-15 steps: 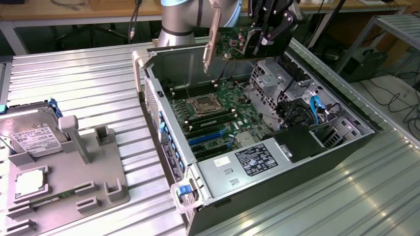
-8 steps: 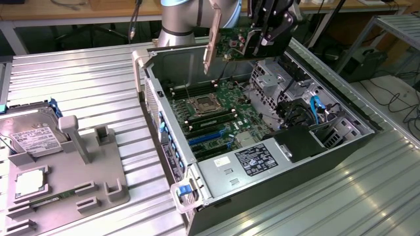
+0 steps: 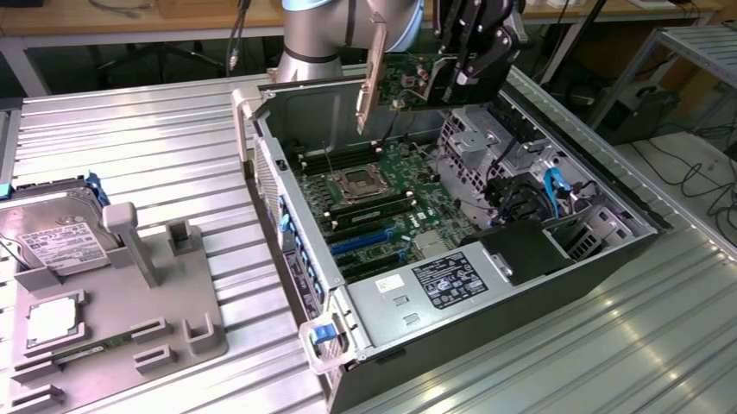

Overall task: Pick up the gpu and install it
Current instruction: 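Insert the gpu into the slot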

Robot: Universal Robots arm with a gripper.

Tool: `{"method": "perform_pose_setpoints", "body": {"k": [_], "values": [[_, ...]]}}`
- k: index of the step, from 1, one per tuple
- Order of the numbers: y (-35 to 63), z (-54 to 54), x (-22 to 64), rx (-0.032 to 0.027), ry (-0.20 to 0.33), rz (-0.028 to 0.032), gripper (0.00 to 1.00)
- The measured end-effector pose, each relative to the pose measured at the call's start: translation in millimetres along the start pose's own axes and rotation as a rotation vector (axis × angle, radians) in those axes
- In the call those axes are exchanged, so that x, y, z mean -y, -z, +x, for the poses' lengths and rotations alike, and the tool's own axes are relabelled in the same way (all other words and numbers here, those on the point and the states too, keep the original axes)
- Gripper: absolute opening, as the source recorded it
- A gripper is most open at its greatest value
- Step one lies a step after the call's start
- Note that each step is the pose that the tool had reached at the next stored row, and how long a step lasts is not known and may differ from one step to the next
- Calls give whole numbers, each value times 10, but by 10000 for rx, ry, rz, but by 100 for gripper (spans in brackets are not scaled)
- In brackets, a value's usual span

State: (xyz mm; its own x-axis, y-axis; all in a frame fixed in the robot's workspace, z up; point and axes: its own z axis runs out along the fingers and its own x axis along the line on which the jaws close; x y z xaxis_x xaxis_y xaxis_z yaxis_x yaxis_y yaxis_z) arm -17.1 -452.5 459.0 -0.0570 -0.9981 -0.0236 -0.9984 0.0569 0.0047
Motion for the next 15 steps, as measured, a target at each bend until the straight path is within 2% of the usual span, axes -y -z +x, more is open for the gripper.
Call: {"method": "perform_pose_setpoints", "body": {"k": [4,10,15], "values": [[-32,1,-1,1,14,25,28],[-61,2,-2,-2,593,14,28],[-72,2,-2,35,632,12,28]]}}
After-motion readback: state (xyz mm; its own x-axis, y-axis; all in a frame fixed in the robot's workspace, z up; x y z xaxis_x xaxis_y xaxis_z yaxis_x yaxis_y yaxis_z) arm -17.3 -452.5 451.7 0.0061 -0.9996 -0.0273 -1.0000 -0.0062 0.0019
